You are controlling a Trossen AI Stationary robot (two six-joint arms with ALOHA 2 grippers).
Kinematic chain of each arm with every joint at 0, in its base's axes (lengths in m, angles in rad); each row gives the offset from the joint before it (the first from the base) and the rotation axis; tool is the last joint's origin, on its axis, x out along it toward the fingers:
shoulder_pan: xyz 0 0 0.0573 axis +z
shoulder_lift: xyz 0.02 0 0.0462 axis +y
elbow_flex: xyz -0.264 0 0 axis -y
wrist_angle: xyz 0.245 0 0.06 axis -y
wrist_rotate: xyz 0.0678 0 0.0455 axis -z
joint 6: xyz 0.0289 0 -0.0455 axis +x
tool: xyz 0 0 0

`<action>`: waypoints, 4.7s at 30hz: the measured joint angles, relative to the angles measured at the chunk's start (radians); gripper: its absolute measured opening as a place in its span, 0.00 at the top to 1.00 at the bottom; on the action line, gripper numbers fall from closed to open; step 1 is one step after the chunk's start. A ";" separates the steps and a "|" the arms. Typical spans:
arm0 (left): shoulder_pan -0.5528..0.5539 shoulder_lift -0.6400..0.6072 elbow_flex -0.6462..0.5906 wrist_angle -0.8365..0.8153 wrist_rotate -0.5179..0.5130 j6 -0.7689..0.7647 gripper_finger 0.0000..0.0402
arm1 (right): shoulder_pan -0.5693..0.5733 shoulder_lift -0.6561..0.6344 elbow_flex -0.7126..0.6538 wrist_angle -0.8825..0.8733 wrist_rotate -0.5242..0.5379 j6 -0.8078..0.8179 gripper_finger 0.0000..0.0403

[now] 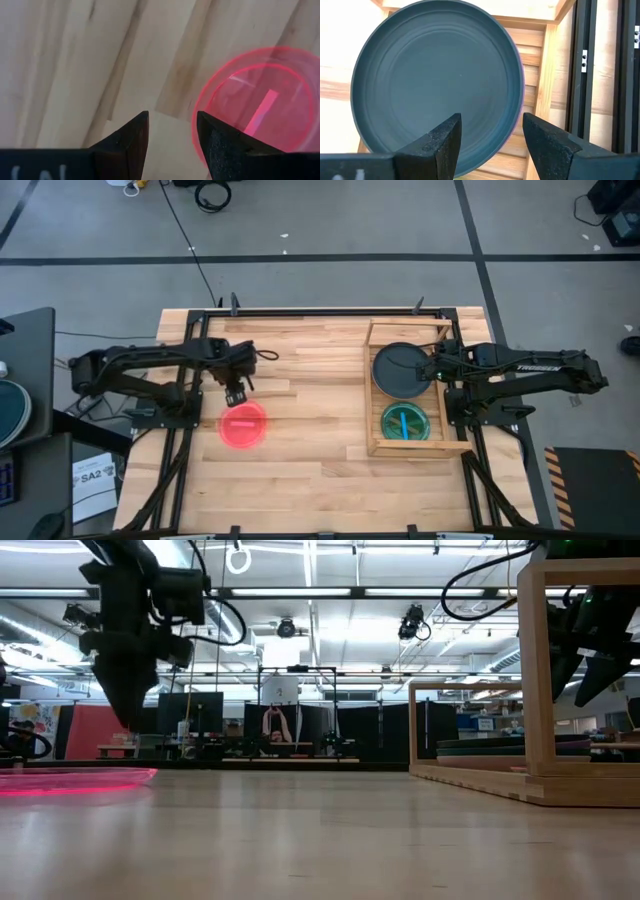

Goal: Place and stack plates onto a shelf
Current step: Stack the pink plate on top of the blue plate on the shelf

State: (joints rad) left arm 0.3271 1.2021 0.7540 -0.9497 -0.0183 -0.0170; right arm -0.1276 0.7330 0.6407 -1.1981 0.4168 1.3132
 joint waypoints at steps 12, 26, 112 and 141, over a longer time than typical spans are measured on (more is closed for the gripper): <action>0.008 0.148 0.000 0.001 0.066 0.056 0.57 | 0.000 0.000 0.000 0.000 0.000 0.000 0.46; 0.007 0.273 0.000 0.003 0.122 0.082 0.57 | 0.000 0.000 0.000 0.000 0.000 0.000 0.46; 0.018 0.400 0.118 0.206 0.322 -0.015 0.98 | 0.001 0.031 0.000 0.539 -0.156 -0.181 0.46; 0.019 0.400 0.308 0.693 0.024 -0.365 0.98 | 0.004 0.525 0.000 1.327 -0.128 -0.694 0.46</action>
State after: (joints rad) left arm 0.3458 1.6016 1.0622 -0.2570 0.0054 -0.3820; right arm -0.1238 1.2580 0.6407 0.1292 0.2888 0.6191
